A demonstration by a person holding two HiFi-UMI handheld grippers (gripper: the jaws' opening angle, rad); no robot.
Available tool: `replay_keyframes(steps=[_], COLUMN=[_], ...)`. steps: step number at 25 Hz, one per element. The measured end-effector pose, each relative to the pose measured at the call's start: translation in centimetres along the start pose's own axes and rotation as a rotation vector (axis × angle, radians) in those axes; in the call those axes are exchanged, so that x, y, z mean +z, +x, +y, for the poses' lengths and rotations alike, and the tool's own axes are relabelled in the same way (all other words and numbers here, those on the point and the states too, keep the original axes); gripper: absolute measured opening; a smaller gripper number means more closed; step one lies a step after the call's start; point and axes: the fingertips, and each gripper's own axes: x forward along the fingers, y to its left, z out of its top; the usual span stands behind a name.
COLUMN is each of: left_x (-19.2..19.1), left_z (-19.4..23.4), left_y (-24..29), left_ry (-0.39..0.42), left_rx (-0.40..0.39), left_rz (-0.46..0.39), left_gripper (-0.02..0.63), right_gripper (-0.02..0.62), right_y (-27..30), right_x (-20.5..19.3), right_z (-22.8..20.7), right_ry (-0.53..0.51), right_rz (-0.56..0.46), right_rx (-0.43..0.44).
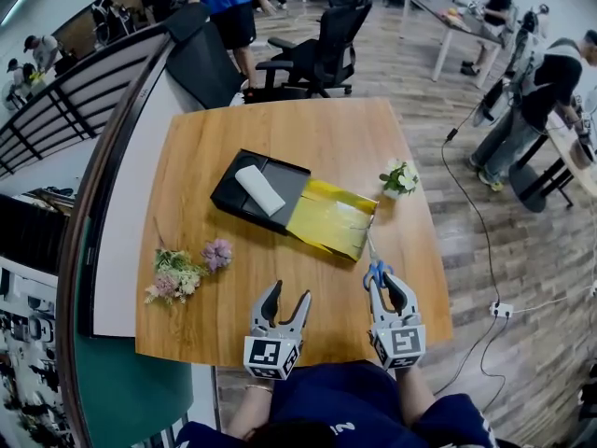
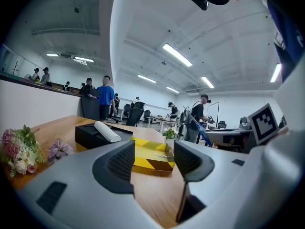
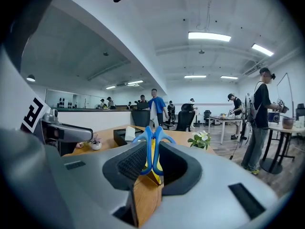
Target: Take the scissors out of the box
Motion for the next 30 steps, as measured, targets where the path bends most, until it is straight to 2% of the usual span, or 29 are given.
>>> replay_keyframes(steps=[4,10,15,30], left_x=[-0.1,-0.2,0.0,0.1], left_z=[0.0,-0.4,-1.1,-1.0], left_y=[-0.2,-0.2,0.0,0.2], left_ry=[0.009,0.022,0.034,0.042], left_rx=[0.002,-0.008,-0.042,-0.023], left_rz=[0.004,0.012,0.008,0.005], left_gripper=[0.180,0.006,0.003,0.003], right_gripper=[0.095,0.095,0.095,0.094], right_y=[0.4,0.6,0.8,1.4], right_x=[0.1,0.3,0.3,1.0], right_z=[0.5,0.7,0.8,0.5], right_ry=[-0.005,-0.015,-0.013,-0.019], right_rz=[-0.001,-0.005,-0.006,-0.023], right_rx=[0.012,0.024,0.030,0.040])
